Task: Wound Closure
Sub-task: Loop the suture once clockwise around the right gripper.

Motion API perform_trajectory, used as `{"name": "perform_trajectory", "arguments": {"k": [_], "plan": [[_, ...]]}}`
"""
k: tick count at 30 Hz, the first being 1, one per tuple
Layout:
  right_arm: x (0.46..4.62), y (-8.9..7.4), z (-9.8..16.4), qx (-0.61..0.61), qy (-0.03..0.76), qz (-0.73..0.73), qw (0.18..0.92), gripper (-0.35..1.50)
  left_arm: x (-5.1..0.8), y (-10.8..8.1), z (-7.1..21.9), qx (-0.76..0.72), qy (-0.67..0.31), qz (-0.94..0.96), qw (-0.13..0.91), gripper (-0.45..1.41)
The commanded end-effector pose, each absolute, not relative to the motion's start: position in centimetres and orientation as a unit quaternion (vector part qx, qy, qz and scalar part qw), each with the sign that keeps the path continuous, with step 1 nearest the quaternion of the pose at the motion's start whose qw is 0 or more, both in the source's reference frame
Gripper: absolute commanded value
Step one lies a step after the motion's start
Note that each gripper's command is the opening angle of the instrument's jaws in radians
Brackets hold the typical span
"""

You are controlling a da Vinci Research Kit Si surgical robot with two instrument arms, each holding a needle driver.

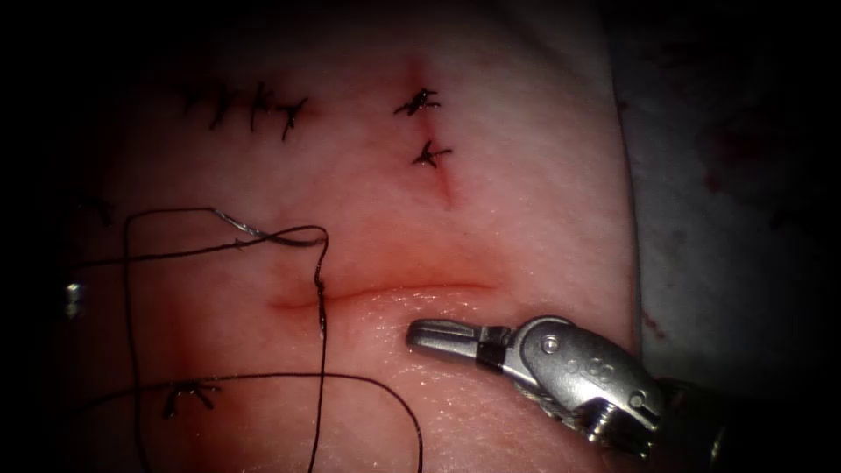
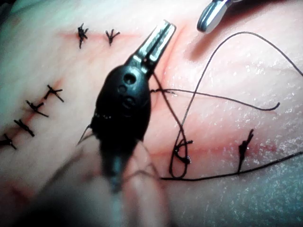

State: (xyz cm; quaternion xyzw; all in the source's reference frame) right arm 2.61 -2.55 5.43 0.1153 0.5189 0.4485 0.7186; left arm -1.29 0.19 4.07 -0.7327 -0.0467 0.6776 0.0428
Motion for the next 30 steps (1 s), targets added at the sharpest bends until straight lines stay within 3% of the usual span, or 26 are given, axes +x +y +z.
{"name": "perform_trajectory", "arguments": {"k": [1, 2, 5, 7, 8, 11, 12, 13, 20, 30], "plan": [[2.8, -2.6, 5.5, 0.122, 0.513, 0.457, 0.716, 0.88, -1.33, 0.2, 4.1, -0.732, -0.045, 0.678, 0.043, -0.45], [2.96, -2.7, 5.6, 0.136, 0.466, 0.473, 0.735, 1.0, -1.34, 0.2, 4.2, -0.728, -0.042, 0.683, 0.045, -0.45], [3.05, -2.6, 5.4, 0.157, 0.437, 0.509, 0.725, 1.13, -1.33, 0.2, 4.3, -0.724, -0.039, 0.687, 0.046, -0.45], [3.05, -2.5, 5.3, 0.167, 0.43, 0.525, 0.715, 1.0, -1.32, 0.2, 4.4, -0.718, -0.035, 0.693, 0.048, -0.45], [3.05, -2.4, 5.2, 0.167, 0.429, 0.526, 0.715, 0.86, -1.32, 0.2, 4.4, -0.718, -0.037, 0.693, 0.049, -0.45], [3.09, -2.3, 5.1, 0.152, 0.436, 0.499, 0.733, -0.03, -1.33, 0.2, 4.5, -0.717, -0.041, 0.693, 0.055, -0.45], [3.09, -2.3, 5.1, 0.152, 0.436, 0.499, 0.733, -0.03, -1.33, 0.2, 4.5, -0.717, -0.041, 0.693, 0.055, -0.45], [3.15, -2.3, 5.2, 0.145, 0.435, 0.498, 0.736, -0.35, -1.39, 0.1, 4.5, -0.716, -0.04, 0.694, 0.062, -0.45], [3.41, -2.1, 5.5, 0.108, 0.484, 0.507, 0.705, -0.35, -1.61, 0.1, 4.4, -0.727, -0.035, 0.681, 0.077, -0.45], [3.94, -1.7, 5.8, 0.133, 0.677, 0.453, 0.565, -0.35, -1.86, -0.2, 4.5, -0.753, -0.063, 0.648, 0.094, -0.45]]}}
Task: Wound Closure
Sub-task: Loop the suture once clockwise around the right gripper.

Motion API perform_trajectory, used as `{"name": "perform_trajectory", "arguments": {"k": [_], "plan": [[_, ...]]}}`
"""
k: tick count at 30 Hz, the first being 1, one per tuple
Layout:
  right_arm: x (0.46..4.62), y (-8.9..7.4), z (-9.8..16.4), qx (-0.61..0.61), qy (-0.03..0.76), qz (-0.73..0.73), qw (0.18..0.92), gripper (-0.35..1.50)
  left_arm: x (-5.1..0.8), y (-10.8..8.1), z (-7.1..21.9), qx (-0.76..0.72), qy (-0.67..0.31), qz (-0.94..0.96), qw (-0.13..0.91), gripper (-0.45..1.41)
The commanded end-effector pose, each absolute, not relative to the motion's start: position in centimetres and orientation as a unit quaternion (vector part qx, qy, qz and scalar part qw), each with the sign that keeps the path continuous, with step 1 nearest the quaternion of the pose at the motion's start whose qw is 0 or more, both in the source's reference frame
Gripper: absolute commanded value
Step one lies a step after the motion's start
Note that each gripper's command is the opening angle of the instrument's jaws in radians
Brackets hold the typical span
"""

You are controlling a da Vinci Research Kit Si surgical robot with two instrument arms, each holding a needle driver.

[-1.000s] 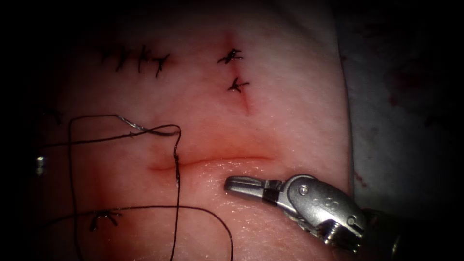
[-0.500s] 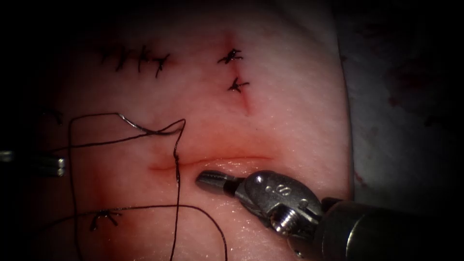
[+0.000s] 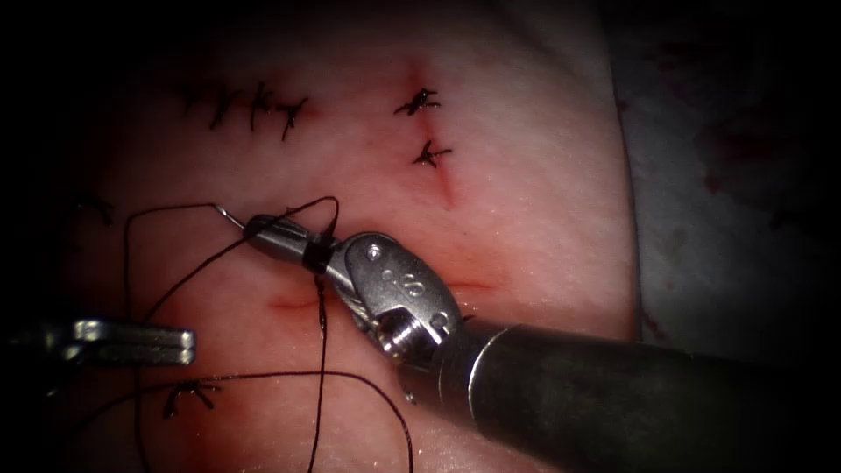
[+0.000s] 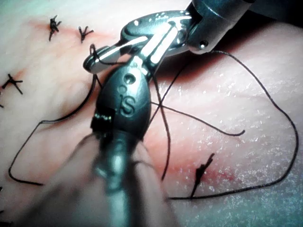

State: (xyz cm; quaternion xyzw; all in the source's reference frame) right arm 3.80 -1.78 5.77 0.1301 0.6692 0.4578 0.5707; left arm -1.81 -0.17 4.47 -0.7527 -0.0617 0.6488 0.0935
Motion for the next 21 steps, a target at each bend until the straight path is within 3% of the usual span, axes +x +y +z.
{"name": "perform_trajectory", "arguments": {"k": [1, 14, 21], "plan": [[3.96, -1.7, 5.8, 0.149, 0.697, 0.447, 0.541, -0.35, -1.86, -0.2, 4.6, -0.754, -0.067, 0.646, 0.096, -0.45], [4.05, -1.6, 5.6, 0.25, 0.762, 0.391, 0.453, -0.35, -2.04, -0.1, 5.2, -0.77, -0.105, 0.618, 0.114, -0.45], [3.96, -1.5, 5.3, 0.286, 0.759, 0.39, 0.437, -0.35, -1.95, 0.0, 5.8, -0.759, -0.124, 0.626, 0.132, -0.45]]}}
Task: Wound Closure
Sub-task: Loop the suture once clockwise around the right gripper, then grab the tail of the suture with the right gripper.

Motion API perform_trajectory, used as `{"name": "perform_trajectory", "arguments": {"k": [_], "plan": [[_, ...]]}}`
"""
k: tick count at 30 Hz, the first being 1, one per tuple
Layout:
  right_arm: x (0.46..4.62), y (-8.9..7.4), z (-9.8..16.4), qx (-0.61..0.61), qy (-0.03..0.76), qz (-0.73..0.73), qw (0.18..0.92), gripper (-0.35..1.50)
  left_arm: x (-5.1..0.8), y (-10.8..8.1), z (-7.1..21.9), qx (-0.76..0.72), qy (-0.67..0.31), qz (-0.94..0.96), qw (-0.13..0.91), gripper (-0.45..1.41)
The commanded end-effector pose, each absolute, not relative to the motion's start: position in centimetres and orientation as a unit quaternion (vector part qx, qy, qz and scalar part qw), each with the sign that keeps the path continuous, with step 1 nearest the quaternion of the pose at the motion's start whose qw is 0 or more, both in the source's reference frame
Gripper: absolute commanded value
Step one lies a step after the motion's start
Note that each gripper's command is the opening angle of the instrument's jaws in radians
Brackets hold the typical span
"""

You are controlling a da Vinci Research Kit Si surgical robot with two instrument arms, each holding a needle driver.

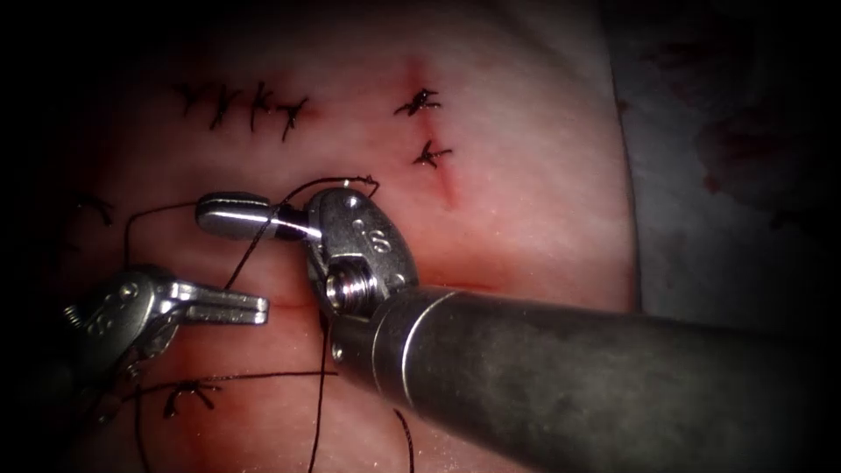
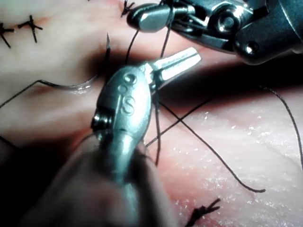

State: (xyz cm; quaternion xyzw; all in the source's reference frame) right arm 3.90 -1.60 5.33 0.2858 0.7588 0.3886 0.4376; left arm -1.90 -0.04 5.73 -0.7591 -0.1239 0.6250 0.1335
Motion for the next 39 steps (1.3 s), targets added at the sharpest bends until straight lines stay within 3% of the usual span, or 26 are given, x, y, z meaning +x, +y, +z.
{"name": "perform_trajectory", "arguments": {"k": [1, 8, 18, 23, 24, 25, 27, 36, 39], "plan": [[3.91, -1.49, 5.31, 0.286, 0.759, 0.39, 0.437, -0.35, -1.92, 0.0, 5.91, -0.756, -0.128, 0.628, 0.133, -0.45], [3.74, -1.44, 5.38, 0.334, 0.75, 0.233, 0.521, -0.35, -1.91, 0.29, 6.38, -0.747, -0.142, 0.633, 0.144, -0.45], [3.7, -1.45, 5.63, 0.371, 0.726, 0.057, 0.576, -0.35, -2.05, 0.46, 6.69, -0.731, -0.163, 0.65, 0.128, -0.45], [3.71, -1.64, 5.79, 0.42, 0.652, -0.065, 0.628, -0.35, -2.05, 0.31, 6.86, -0.727, -0.171, 0.652, 0.131, -0.45], [3.73, -1.7, 5.83, 0.416, 0.637, -0.073, 0.645, 0.04, -2.05, 0.27, 6.89, -0.725, -0.174, 0.653, 0.129, -0.45], [3.73, -1.72, 5.85, 0.412, 0.634, -0.078, 0.65, 0.05, -2.04, 0.26, 6.9, -0.723, -0.173, 0.656, 0.129, -0.45], [3.73, -1.81, 5.92, 0.399, 0.609, -0.097, 0.679, 0.29, -2.02, 0.23, 6.9, -0.722, -0.175, 0.657, 0.129, -0.45], [3.59, -2.01, 5.95, 0.388, 0.564, -0.144, 0.715, 0.37, -1.91, 0.1, 6.87, -0.719, -0.176, 0.66, 0.129, -0.45], [3.58, -2.09, 5.9, 0.386, 0.563, -0.145, 0.716, 0.32, -1.9, 0.04, 6.88, -0.718, -0.18, 0.66, 0.13, -0.45]]}}
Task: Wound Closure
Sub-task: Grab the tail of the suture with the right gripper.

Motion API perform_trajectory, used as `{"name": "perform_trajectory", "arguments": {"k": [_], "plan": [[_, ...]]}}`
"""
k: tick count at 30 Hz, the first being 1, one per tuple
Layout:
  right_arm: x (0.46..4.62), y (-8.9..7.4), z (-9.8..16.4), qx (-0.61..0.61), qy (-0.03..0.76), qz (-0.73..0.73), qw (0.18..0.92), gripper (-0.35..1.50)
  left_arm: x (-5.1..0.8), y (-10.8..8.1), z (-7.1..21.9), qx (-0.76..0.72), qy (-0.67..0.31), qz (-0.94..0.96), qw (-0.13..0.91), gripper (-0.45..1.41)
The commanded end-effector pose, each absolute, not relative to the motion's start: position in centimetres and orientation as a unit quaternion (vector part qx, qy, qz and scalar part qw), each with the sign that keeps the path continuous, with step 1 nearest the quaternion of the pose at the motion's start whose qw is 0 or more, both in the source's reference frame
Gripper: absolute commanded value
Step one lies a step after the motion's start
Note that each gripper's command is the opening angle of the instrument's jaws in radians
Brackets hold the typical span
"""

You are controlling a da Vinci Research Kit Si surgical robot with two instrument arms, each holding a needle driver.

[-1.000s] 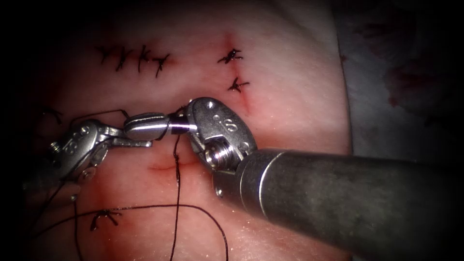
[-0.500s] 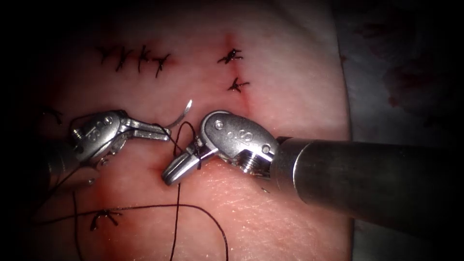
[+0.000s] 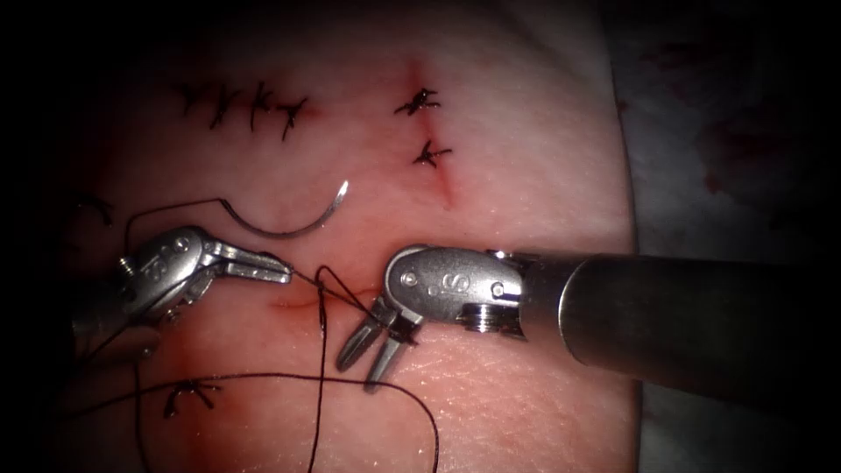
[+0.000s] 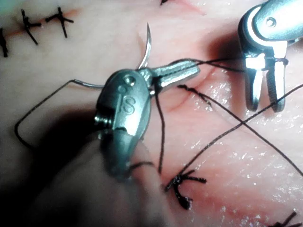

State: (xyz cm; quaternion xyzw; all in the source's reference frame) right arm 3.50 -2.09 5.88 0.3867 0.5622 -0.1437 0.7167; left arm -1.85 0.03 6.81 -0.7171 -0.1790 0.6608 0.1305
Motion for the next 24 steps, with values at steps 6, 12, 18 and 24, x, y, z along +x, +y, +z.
{"name": "perform_trajectory", "arguments": {"k": [6, 12, 18, 24], "plan": [[3.66, -2.36, 5.78, 0.384, 0.561, -0.15, 0.718, 0.09, -1.89, -0.07, 6.9, -0.716, -0.183, 0.661, 0.132, -0.45], [3.75, -2.45, 5.65, 0.388, 0.561, -0.151, 0.716, 0.1, -1.84, -0.08, 6.86, -0.714, -0.183, 0.662, 0.134, -0.45], [3.81, -2.51, 5.59, 0.395, 0.558, -0.148, 0.715, 0.1, -1.79, -0.08, 6.85, -0.713, -0.184, 0.663, 0.135, -0.45], [3.91, -2.59, 5.5, 0.398, 0.558, -0.154, 0.712, 0.1, -1.76, -0.1, 6.83, -0.712, -0.184, 0.664, 0.135, -0.45]]}}
